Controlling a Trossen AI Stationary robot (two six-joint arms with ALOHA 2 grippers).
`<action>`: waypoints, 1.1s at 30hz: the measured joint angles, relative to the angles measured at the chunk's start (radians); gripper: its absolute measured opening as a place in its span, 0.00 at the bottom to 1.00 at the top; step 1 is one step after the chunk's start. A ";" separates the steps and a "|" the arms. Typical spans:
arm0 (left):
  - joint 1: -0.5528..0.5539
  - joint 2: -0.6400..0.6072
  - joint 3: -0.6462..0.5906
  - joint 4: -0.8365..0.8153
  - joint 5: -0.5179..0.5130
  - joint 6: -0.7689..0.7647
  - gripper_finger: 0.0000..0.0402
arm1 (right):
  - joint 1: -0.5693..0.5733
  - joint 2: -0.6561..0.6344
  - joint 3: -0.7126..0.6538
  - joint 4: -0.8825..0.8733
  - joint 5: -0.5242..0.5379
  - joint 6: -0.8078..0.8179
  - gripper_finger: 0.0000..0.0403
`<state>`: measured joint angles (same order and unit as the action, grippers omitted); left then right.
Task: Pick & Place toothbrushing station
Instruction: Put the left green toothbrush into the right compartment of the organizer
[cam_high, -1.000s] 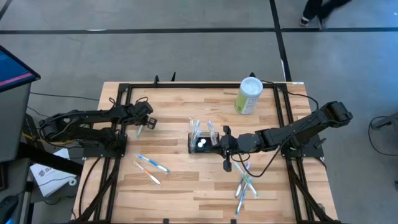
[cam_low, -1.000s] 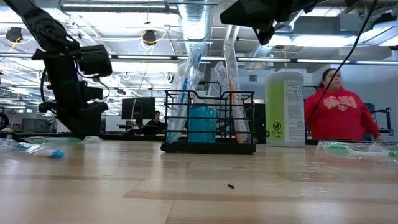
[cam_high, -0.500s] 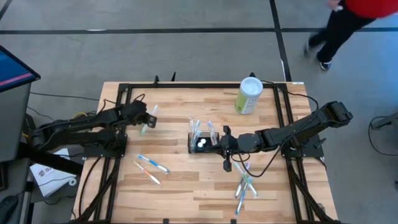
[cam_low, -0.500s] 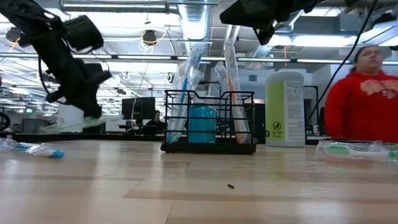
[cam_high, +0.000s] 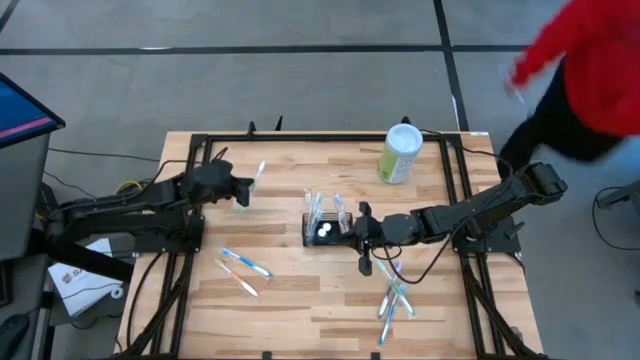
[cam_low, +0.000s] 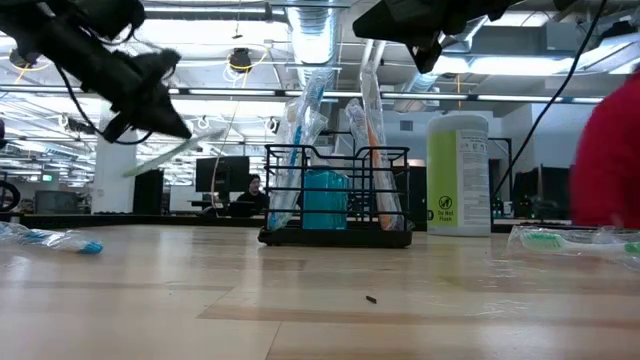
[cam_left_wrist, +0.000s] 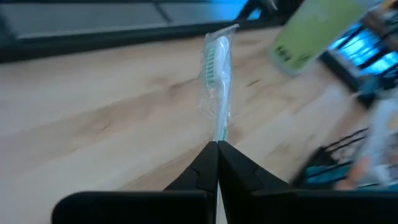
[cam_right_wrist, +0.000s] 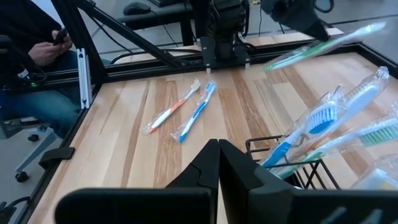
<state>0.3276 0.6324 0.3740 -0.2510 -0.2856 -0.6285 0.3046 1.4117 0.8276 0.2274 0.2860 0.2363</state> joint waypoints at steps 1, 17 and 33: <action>-0.012 -0.001 0.000 0.021 -0.002 0.001 0.00 | 0.000 0.000 0.000 0.004 0.000 0.000 0.00; -0.172 0.010 0.001 0.299 0.001 0.056 0.00 | -0.006 0.000 0.000 0.089 0.000 0.011 0.00; -0.395 0.086 0.002 0.649 -0.022 0.164 0.00 | -0.041 0.000 0.000 0.222 0.000 0.026 0.00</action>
<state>-0.0673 0.7186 0.3756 0.3977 -0.3080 -0.4647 0.2639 1.4117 0.8276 0.4498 0.2855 0.2620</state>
